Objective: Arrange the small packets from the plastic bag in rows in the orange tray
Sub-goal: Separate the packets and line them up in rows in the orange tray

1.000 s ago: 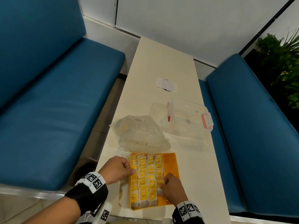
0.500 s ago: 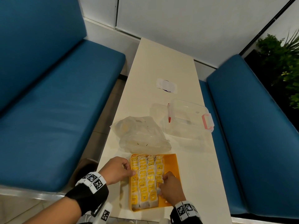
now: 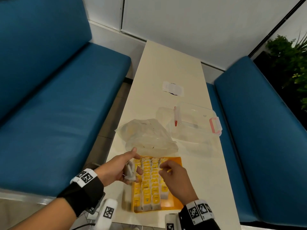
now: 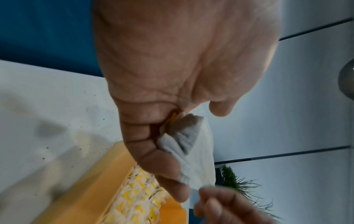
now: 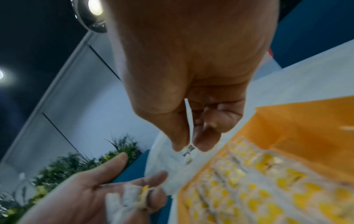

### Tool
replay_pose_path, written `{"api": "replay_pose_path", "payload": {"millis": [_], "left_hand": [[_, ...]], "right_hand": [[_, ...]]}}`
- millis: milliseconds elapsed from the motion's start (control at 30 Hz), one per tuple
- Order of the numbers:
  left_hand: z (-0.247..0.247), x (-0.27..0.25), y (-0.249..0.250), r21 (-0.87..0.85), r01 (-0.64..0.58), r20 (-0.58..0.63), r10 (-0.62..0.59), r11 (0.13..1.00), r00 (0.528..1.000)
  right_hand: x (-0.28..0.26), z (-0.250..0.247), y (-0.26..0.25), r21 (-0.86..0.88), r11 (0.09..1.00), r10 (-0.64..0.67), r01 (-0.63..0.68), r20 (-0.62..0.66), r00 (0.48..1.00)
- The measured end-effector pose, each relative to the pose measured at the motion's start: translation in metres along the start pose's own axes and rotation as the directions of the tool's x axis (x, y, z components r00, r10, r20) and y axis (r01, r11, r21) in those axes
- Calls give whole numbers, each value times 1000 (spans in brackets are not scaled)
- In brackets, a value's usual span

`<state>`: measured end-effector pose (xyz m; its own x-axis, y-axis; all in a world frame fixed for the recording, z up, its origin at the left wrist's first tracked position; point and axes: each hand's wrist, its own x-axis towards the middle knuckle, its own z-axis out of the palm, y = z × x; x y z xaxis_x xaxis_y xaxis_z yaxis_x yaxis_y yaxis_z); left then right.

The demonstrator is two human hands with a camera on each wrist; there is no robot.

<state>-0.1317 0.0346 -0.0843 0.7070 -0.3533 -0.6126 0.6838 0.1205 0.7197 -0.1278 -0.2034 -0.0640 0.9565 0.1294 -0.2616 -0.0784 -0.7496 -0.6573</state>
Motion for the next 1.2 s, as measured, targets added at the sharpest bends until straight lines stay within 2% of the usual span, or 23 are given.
{"api": "replay_pose_path", "payload": {"millis": [67, 133, 200, 367, 500, 667, 867, 1200], "left_hand": [[8, 0, 2, -18, -2, 31, 2, 1000, 1000], [16, 2, 2, -12, -7, 49, 7, 1000, 999], [21, 4, 1, -2, -11, 75, 11, 1000, 997], [27, 5, -1, 29, -57, 105, 54, 998, 993], [28, 7, -3, 32, -91, 80, 88, 995, 993], [27, 13, -6, 36, -125, 45, 123, 992, 991], [28, 16, -6, 141, -142, 16, 142, 980, 990], [21, 17, -11, 158, -175, -46, 185, 972, 982]], "right_hand": [[0, 2, -20, 118, 992, -59, 53, 46, 997], [-1, 8, -34, 157, 984, -96, 80, 96, 991], [1, 14, -42, 111, 989, -113, 98, 136, 984], [9, 21, -42, -2, 999, -42, 43, 193, 980], [10, 19, -42, 93, 995, -40, 20, 215, 976], [9, 22, -41, 256, 963, 33, -80, 184, 982], [13, 18, -41, 277, 956, 72, -93, 86, 994], [15, -4, -36, 286, 952, 91, -110, 76, 993]]}}
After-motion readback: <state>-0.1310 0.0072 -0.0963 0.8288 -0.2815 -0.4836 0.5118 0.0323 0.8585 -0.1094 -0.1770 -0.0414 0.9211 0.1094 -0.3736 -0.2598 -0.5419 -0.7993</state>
